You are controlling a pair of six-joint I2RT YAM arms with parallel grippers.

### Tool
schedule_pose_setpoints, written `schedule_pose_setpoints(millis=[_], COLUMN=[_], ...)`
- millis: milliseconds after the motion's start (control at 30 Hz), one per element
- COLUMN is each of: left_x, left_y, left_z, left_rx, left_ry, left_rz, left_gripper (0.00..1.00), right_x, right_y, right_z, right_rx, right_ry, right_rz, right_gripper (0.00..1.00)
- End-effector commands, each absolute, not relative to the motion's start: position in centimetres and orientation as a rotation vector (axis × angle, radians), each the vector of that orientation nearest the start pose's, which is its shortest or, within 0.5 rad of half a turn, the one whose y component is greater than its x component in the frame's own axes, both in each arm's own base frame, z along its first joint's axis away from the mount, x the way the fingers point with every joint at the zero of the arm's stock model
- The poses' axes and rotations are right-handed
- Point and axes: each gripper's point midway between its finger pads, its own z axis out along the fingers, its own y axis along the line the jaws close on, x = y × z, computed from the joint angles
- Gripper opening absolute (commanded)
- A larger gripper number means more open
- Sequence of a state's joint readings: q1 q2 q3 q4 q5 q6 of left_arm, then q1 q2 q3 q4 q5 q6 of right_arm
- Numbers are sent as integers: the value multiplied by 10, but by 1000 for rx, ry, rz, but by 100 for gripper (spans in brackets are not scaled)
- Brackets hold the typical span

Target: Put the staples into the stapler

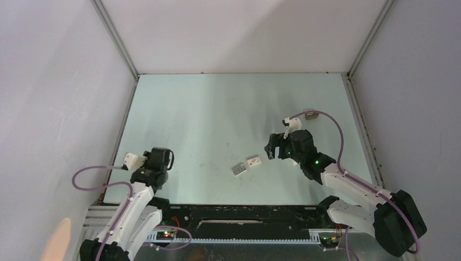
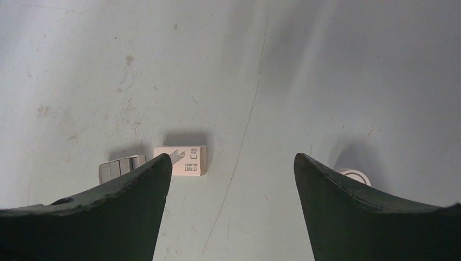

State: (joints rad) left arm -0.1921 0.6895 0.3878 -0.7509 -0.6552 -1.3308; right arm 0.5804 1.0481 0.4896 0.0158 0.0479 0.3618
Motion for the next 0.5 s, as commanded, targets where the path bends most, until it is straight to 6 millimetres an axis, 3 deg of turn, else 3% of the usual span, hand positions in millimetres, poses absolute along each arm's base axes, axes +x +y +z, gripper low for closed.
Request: schedule_pose_setpoints(millis=[0,333,467], left_x=[193,195,211], left_y=[50,50,40], left_z=[48,31,34], left_rx=[-1531,-1567,-1496], left_ry=[1775,1819,1866], left_rz=[157,173,103], left_gripper=[70,42,26], right_x=[273,272,272], right_y=[184,185,187], right_z=[113,113,112], right_rx=[-221,-244,-254], right_ry=[2075,2060,2058], right_rz=[466,421,416], right_gripper=[86,89,90])
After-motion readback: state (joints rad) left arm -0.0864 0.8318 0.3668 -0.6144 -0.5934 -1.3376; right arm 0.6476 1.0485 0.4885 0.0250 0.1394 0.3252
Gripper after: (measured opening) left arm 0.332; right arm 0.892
